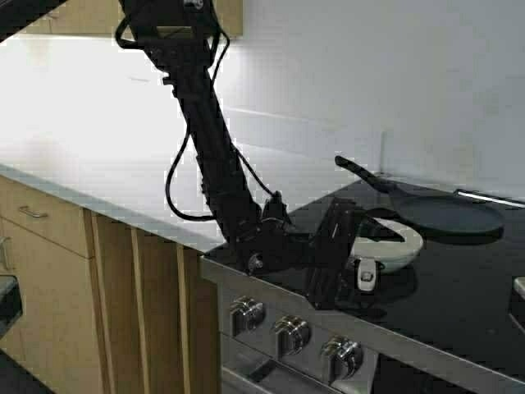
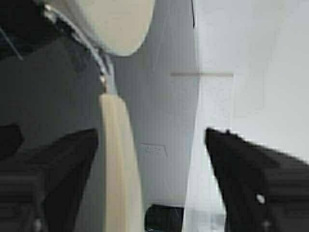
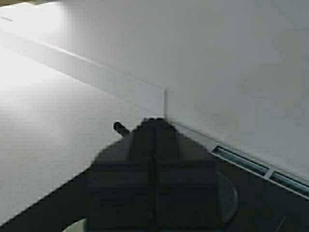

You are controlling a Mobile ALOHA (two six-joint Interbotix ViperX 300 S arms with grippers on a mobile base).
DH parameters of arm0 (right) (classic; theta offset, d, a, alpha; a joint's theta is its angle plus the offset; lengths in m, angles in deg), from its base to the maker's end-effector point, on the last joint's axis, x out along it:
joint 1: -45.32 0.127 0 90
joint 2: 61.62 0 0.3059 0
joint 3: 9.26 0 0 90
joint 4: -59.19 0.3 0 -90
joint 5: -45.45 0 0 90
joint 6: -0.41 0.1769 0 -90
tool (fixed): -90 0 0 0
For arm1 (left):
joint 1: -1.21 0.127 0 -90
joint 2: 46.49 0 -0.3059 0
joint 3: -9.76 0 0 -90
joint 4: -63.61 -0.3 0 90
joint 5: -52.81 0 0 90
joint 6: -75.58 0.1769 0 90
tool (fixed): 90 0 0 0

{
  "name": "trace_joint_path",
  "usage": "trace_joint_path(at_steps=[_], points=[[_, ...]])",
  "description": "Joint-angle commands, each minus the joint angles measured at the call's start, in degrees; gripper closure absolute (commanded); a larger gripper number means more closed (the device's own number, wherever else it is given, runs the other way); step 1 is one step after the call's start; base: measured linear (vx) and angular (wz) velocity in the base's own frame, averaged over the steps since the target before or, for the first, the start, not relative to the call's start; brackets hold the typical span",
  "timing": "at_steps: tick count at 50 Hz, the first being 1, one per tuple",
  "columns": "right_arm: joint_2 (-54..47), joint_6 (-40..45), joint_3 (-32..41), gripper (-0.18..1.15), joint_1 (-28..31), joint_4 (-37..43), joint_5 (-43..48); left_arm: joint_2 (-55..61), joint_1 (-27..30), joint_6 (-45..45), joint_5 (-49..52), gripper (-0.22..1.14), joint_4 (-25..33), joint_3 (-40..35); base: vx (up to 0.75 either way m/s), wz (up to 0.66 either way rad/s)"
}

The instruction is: Wash the pan

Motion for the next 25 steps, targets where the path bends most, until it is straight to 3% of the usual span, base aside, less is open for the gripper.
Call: trace_joint_path(at_steps=[1,6,10,14,20,22,25], points=[[-0.35,0.09,0.79,0.91,0.00,0.18,0.18,-1.14,-0.26,-0.26,-0.88,-0.07,0.09,-1.14,0.00,0.00],[-0.35,0.09,0.79,0.91,0.00,0.09,0.26,-0.88,-0.26,-1.32,-1.41,-0.02,0.09,-1.41,0.00,0.00],[-0.35,0.09,0.79,0.91,0.09,0.09,0.26,-0.35,-0.26,-3.52,-1.58,0.15,0.09,-1.67,0.00,0.00],[-0.35,0.09,0.79,0.91,0.09,0.09,0.26,0.26,-0.26,-6.59,-2.29,0.45,0.18,-2.11,0.00,0.00],[-0.35,0.26,0.79,0.91,0.00,0.09,0.18,0.88,-0.26,-9.76,-4.22,1.02,0.88,-2.64,0.00,0.00],[-0.35,0.62,0.70,0.91,0.00,0.09,0.26,0.88,-0.26,-9.67,-4.75,1.06,1.58,-2.72,0.00,0.00],[-0.35,1.05,0.70,0.91,0.00,0.09,0.18,0.62,-0.26,-9.76,-5.19,0.96,2.20,-2.55,0.00,0.00]])
